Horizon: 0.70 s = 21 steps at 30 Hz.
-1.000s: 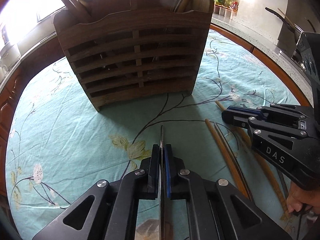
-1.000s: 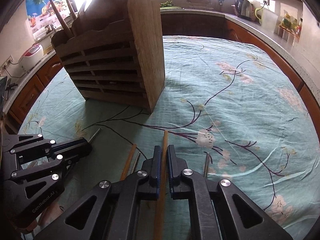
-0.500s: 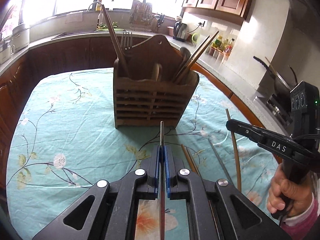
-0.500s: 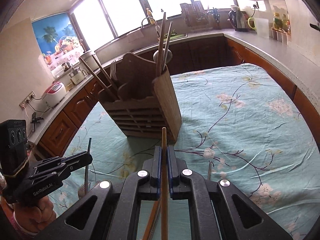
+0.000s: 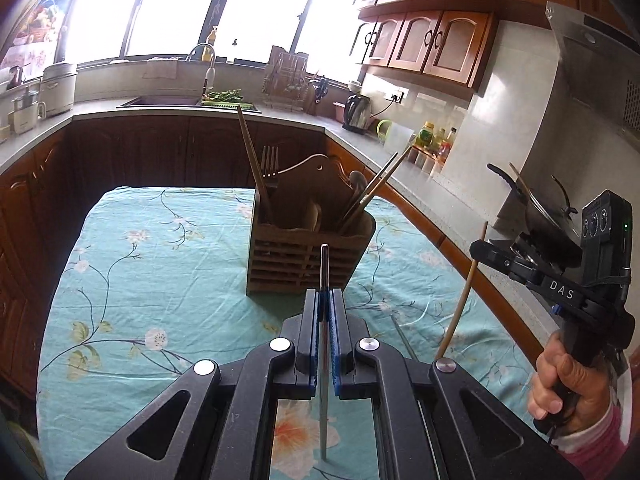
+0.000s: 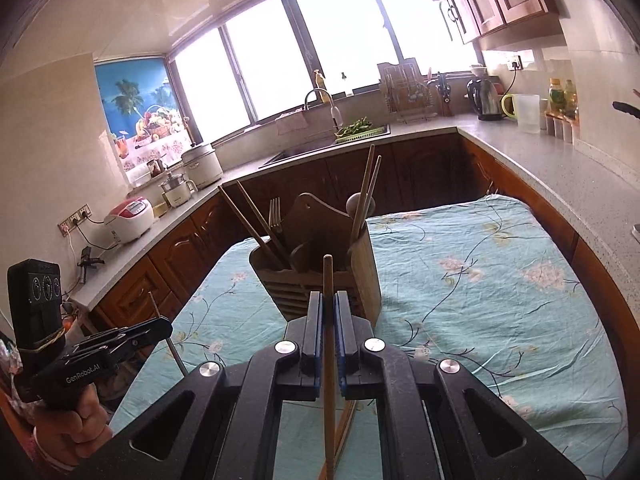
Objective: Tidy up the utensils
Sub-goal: 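Lift both held chopsticks and carry them over the caddy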
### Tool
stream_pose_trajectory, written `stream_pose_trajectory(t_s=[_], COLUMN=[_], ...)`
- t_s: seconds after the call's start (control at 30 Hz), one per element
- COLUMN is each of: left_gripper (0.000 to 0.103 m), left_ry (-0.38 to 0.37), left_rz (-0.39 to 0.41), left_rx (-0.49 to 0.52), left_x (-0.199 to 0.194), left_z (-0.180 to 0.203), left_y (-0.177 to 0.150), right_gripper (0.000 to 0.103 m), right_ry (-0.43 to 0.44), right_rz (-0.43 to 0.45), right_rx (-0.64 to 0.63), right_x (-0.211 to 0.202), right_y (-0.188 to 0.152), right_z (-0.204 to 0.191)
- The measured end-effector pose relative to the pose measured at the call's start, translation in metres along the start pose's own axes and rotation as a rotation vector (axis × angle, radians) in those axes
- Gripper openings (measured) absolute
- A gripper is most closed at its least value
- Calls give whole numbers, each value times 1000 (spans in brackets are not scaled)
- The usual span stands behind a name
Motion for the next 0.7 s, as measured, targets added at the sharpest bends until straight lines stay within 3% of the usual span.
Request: stream_pose_trajectory(t_s=[0.7], left_gripper=[3], left_ry=[18], left_rz=[105], left_rx=[-36], left_x=[-19], left_z=[-25], left_y=[24], right_gripper=[5], right_ry=[12], right_rz=[99], right_rx=[4], right_x=[-6], right_y=[30], right_z=[-8])
Point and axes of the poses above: each gripper's, at about its wrist camera, not at the fingertips, and x roughly the way its jaws point, z to its right, y to its top, the point moved 2 cm from there along x, roughly the way its jaws point, and after that the axes turned 7 degrees about x, right-handed, at the moved point
